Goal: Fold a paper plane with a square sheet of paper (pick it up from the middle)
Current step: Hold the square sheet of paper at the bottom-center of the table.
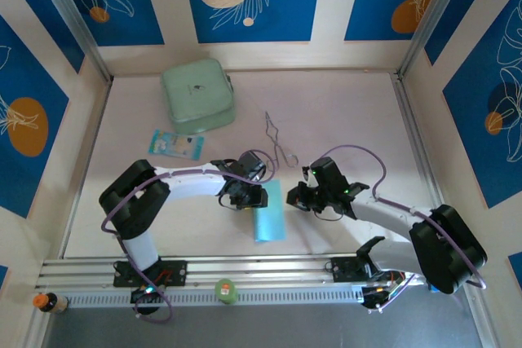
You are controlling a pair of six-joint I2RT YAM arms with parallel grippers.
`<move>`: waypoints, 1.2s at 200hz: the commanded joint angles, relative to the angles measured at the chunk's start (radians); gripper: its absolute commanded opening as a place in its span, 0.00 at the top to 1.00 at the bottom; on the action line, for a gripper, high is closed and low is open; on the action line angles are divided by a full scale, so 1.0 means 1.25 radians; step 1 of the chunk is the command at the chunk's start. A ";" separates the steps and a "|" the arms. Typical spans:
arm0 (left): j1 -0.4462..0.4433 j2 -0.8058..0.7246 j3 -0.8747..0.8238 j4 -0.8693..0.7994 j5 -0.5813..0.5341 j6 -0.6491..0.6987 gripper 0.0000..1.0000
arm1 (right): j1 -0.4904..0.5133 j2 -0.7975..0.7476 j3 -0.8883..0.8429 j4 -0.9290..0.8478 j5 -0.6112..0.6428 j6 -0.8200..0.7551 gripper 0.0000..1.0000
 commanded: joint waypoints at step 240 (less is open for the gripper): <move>0.004 0.080 -0.021 -0.013 -0.090 0.022 0.56 | 0.008 0.021 0.001 0.029 -0.043 0.005 0.93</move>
